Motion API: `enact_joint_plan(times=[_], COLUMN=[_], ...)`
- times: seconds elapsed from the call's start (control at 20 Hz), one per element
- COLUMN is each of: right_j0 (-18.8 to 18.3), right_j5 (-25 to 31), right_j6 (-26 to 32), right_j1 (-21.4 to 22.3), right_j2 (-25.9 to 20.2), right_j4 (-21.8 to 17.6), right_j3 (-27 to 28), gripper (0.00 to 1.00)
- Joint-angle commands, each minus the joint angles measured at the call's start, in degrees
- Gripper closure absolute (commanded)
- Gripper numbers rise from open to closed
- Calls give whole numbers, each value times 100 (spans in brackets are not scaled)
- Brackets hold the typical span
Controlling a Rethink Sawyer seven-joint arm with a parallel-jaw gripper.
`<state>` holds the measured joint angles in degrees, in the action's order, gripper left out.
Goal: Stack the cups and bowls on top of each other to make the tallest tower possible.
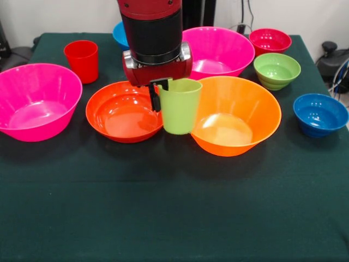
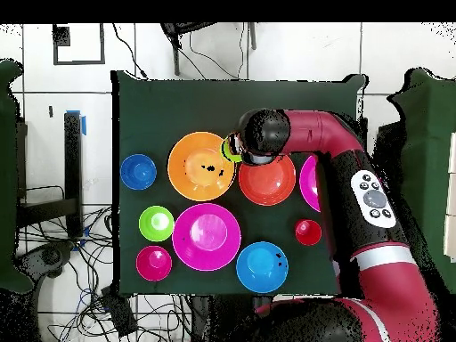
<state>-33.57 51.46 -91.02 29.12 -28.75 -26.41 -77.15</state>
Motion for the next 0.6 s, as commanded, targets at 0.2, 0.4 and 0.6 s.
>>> enact_joint_plan(times=[0.2,0.4,0.6], right_j0=[179,272,402], right_j5=[-471,-356,-160], right_j6=[343,384,380], right_j1=[-628,-827,-1004], right_j2=[111,140,157], right_j4=[-522,-574,-594], right_j3=[717,892,1164], gripper=[100,100,100])
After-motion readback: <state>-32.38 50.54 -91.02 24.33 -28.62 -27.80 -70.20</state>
